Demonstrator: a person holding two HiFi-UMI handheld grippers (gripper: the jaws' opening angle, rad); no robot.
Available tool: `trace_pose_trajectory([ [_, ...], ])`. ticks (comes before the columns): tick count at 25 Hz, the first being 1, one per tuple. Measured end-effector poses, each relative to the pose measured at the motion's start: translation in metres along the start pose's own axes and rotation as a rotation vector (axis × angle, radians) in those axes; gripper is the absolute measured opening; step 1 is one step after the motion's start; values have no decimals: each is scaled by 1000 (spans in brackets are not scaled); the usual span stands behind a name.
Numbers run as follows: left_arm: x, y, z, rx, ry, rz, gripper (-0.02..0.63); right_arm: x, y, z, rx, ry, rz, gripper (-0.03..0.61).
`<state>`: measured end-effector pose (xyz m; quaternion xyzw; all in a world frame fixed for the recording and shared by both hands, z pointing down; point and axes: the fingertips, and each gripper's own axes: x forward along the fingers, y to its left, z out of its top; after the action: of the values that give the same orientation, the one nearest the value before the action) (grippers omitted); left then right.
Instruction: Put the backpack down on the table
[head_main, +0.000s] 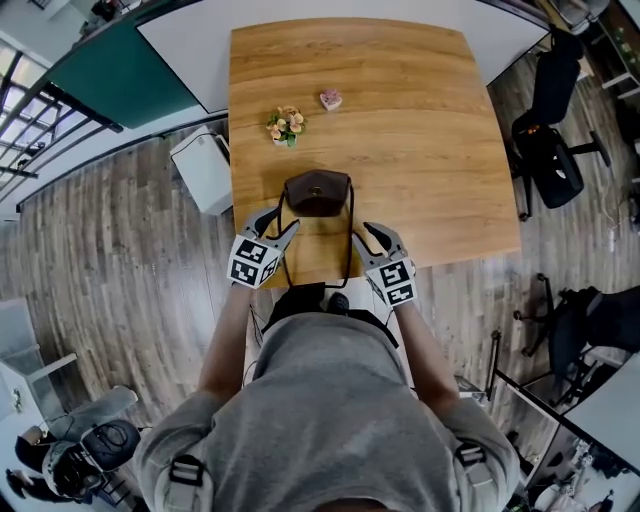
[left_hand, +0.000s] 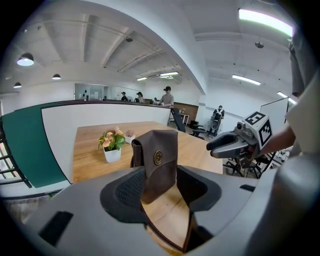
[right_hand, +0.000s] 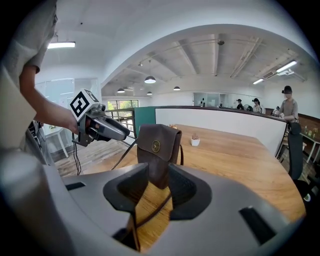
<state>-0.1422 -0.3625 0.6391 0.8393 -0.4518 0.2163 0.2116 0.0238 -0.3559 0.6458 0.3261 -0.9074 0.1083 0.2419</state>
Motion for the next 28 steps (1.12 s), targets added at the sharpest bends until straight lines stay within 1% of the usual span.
trace_pose_trajectory([
  [3, -13, -15, 4, 7, -28, -3, 166, -14, 5, 0, -1, -18, -1, 91],
  [7, -30, -34, -1, 26, -36, 3, 79, -31, 21, -6, -1, -41, 21, 8],
  [9, -38, -42, -3, 32, -41, 3, 40, -39, 26, -10, -4, -46, 27, 6],
  [13, -53, -62, -9, 40, -44, -7, 22, -53, 33, -16, -5, -56, 24, 5],
  [18, -65, -89, -15, 48, -42, -18, 18, -74, 40, -26, -11, -47, 22, 5],
  [20, -68, -98, -17, 53, -39, -16, 18, -82, 41, -28, -6, -60, 20, 5],
  [28, -81, -119, -26, 46, -58, 38, 18, -106, 45, -43, -9, -74, 23, 5],
])
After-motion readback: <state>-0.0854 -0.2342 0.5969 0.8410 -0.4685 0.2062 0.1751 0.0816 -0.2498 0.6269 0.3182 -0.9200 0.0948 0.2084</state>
